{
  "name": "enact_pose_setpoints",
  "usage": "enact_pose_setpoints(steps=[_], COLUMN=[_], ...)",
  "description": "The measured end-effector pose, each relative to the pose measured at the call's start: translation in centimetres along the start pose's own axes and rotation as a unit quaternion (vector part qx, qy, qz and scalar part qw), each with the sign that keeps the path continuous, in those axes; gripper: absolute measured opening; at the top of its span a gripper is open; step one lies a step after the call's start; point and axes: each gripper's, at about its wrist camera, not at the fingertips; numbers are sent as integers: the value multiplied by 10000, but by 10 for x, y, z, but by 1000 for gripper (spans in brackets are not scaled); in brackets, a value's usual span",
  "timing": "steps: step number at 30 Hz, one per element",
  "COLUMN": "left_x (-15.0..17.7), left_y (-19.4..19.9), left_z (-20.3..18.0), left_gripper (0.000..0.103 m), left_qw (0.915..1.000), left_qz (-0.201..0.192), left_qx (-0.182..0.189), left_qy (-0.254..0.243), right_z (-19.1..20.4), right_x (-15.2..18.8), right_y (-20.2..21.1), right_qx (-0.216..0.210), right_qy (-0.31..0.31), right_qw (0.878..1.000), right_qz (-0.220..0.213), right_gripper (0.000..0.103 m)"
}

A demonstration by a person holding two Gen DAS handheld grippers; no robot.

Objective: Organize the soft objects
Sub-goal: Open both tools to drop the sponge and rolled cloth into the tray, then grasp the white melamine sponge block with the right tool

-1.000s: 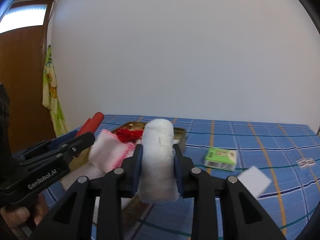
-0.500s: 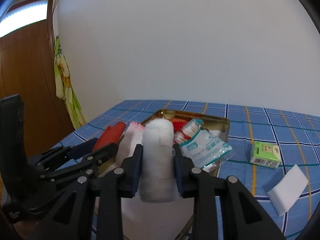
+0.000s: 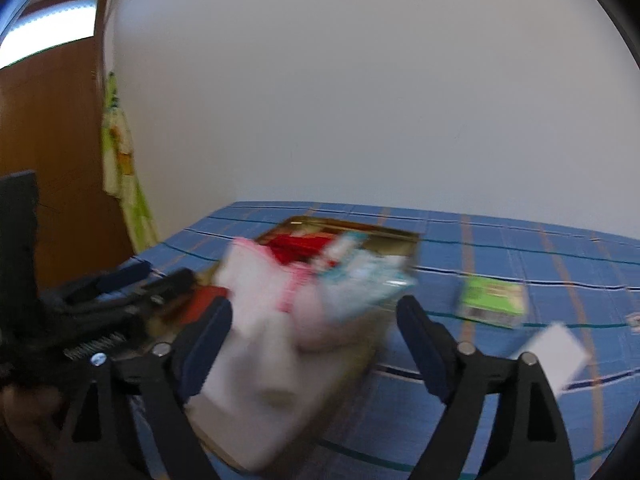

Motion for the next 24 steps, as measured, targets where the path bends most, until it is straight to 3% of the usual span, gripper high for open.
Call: enact_pose_setpoints(steps=[8,14,18,24], left_x=[8,6,3,-3], left_y=[-23,-49,-56,-69], left_z=[-73,-103,-113,-129], left_gripper=[77,77,77,77], left_qw=[9969,9952,9949,9941], left_qz=[324,561,611,705], left_qx=[641,757,738,731], left_qy=[-314,-247,-302,-377], right_z=[-100,-142,-149,-149], right_x=[5,3,9,14], right_y=[24,6,-17,-38], right_qx=[1119,1065,956,908], right_qy=[-213,-285,18,164], right_qw=[9934,9917,9890,9843], right_qz=[116,656,1128,1507], right_gripper=[102,103,103,103])
Point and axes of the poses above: each gripper's, at about its wrist camera, not at the fingertips, and y roughly against the way its jaws point, z to its left, x to its underside, and after that the axes turned 12 degrees about x, right-handed
